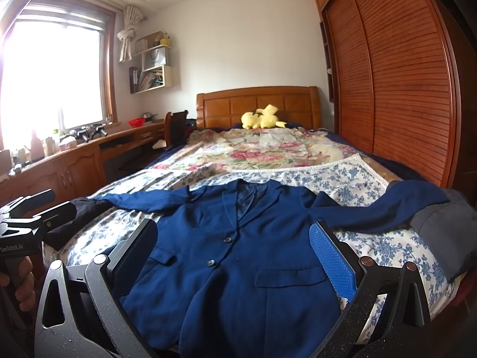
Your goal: Fold large clothes
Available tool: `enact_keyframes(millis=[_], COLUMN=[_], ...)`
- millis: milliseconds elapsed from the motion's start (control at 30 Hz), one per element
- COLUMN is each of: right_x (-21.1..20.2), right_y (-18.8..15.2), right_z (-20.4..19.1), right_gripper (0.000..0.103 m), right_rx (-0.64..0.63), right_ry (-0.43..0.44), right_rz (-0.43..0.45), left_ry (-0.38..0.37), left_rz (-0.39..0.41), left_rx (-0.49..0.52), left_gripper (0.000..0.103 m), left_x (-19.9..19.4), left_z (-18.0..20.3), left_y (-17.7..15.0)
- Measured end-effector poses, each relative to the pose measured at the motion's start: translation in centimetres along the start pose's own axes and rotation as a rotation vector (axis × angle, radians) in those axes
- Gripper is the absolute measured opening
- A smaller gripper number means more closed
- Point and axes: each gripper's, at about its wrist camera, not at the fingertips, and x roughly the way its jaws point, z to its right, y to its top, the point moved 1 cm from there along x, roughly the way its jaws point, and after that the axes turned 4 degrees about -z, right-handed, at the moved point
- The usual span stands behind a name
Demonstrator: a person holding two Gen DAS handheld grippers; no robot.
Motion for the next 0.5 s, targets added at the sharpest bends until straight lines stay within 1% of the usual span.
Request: enact_keyframes(millis=[500], right_x=[-0.3], right_y=[-0.05], right_z=[-0.33], right_gripper=[0.103], right_rx=[0.001], right_ry=[-0.001], right_rz=[0.0], left_ry=[-0.003], left_rz=[0.005], left_rx=[0.003], left_gripper=[0.103], left_x=[-0.14], left_z=[0.33], left_y=[0.08])
